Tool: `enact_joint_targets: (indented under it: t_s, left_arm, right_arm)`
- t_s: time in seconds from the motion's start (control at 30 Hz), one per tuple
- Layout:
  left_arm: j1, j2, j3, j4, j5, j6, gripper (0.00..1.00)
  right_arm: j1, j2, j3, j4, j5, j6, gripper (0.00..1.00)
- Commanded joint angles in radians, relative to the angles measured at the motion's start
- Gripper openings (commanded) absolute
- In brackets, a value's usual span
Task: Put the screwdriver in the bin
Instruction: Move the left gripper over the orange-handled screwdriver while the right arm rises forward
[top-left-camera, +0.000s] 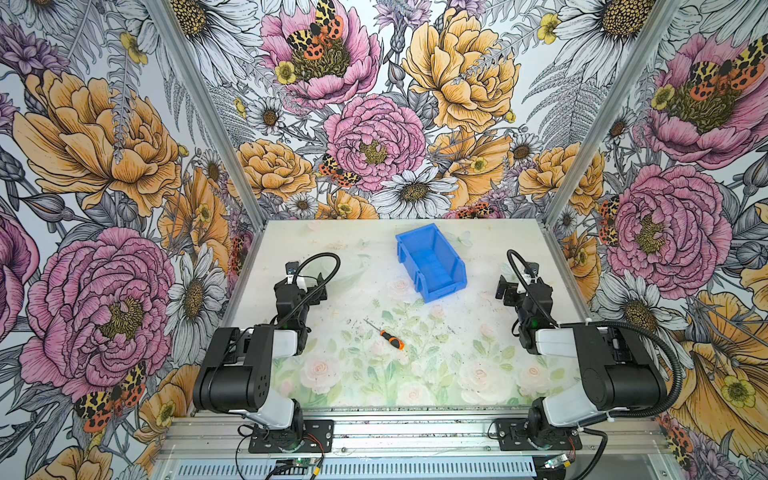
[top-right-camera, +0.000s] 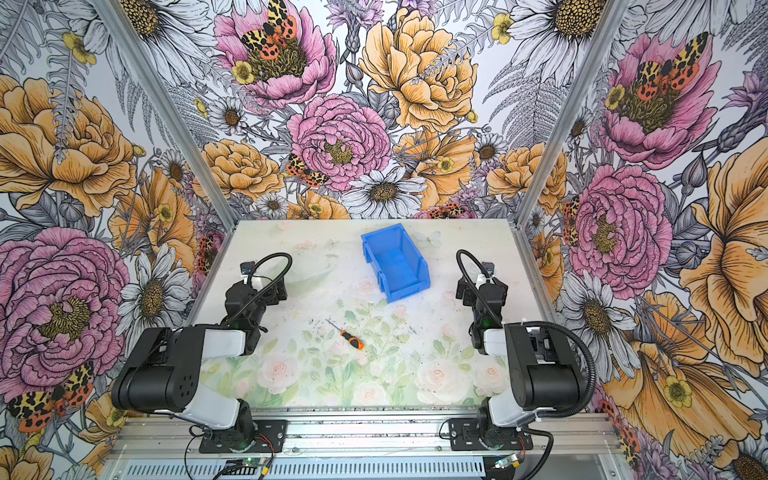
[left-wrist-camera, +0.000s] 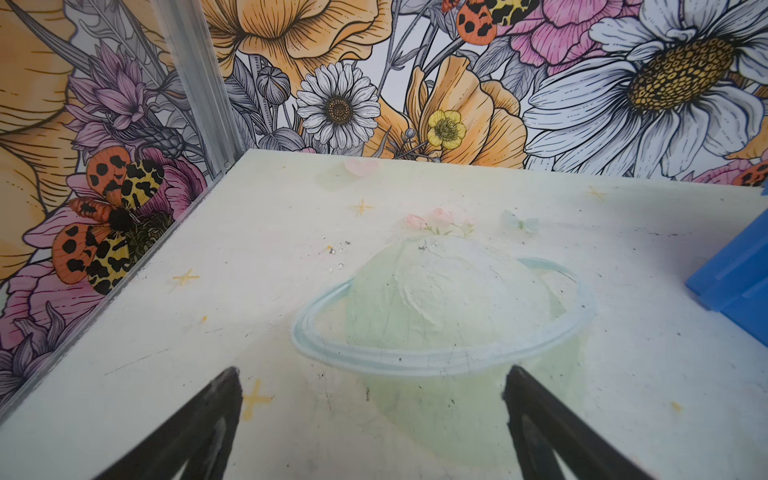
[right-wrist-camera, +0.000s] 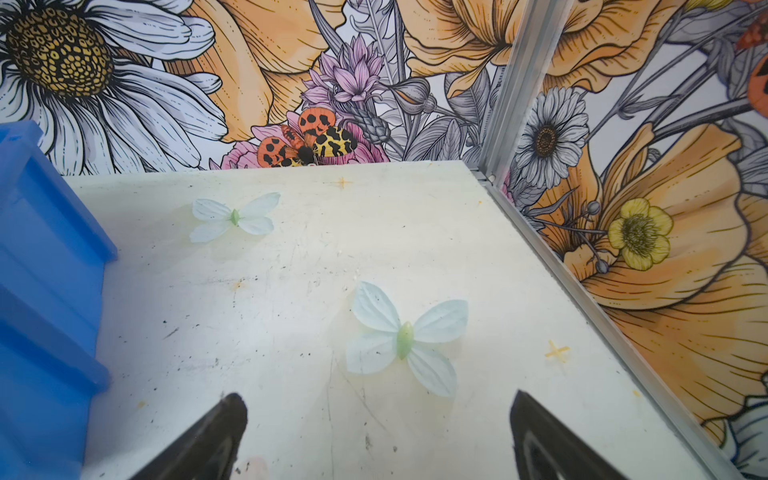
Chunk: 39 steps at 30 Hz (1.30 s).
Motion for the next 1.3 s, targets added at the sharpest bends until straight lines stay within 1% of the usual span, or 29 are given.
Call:
enact_joint_targets:
  t_s: [0.0, 0.1, 0.2, 0.27, 0.37, 0.47, 0.57, 0.67, 0.77, 0.87, 0.93, 1.1, 1.2, 1.27]
  left_arm:
    - [0.018, -0.068, 0.054, -0.131, -0.019, -0.028, 0.99]
    - [0.027, -0.108, 0.075, -0.235, -0.002, -0.044, 0.99]
    - [0.023, -0.138, 0.073, -0.275, -0.021, -0.058, 0.99]
    - [0.012, -0.150, 0.096, -0.323, -0.043, -0.058, 0.99]
    - [-0.006, -0.170, 0.121, -0.391, -0.080, -0.051, 0.99]
    - [-0.042, -0.185, 0.136, -0.431, -0.170, -0.041, 0.98]
    - [-0.102, -0.204, 0.148, -0.466, -0.245, -0.016, 0.99]
    - [-0.153, -0.222, 0.172, -0.525, -0.257, -0.008, 0.99]
    - [-0.178, -0.252, 0.191, -0.584, -0.249, -0.034, 0.99]
    - [-0.181, -0.288, 0.218, -0.658, -0.203, -0.104, 0.99]
    - [-0.180, -0.300, 0.260, -0.755, -0.175, -0.156, 0.99]
    - [-0.180, -0.332, 0.371, -1.018, -0.174, -0.267, 0.99]
    - [-0.186, -0.368, 0.395, -1.100, -0.131, -0.301, 0.99]
    - [-0.210, -0.397, 0.411, -1.158, -0.131, -0.329, 0.99]
  right_arm:
    - [0.002, -0.074, 0.041, -0.089, -0.053, -0.012, 1.00]
    - [0.005, -0.133, 0.053, -0.172, -0.047, 0.001, 0.99]
    - [0.022, -0.185, 0.078, -0.282, -0.040, 0.011, 0.99]
    - [0.045, -0.226, 0.095, -0.364, -0.035, 0.022, 0.99]
    - [0.103, -0.289, 0.108, -0.474, 0.008, 0.026, 1.00]
    - [0.161, -0.343, 0.131, -0.607, 0.058, 0.026, 0.99]
    - [0.203, -0.387, 0.167, -0.739, 0.102, 0.068, 0.99]
    - [0.227, -0.424, 0.197, -0.826, 0.134, 0.151, 0.99]
    - [0.245, -0.462, 0.200, -0.847, 0.143, 0.223, 0.99]
    - [0.257, -0.486, 0.214, -0.881, 0.163, 0.286, 0.99]
    - [0.263, -0.490, 0.233, -0.909, 0.158, 0.308, 1.00]
    - [0.284, -0.454, 0.302, -0.985, 0.099, 0.310, 1.00]
    - [0.297, -0.412, 0.343, -1.023, 0.048, 0.301, 0.99]
    - [0.307, -0.383, 0.371, -1.048, 0.009, 0.286, 0.99]
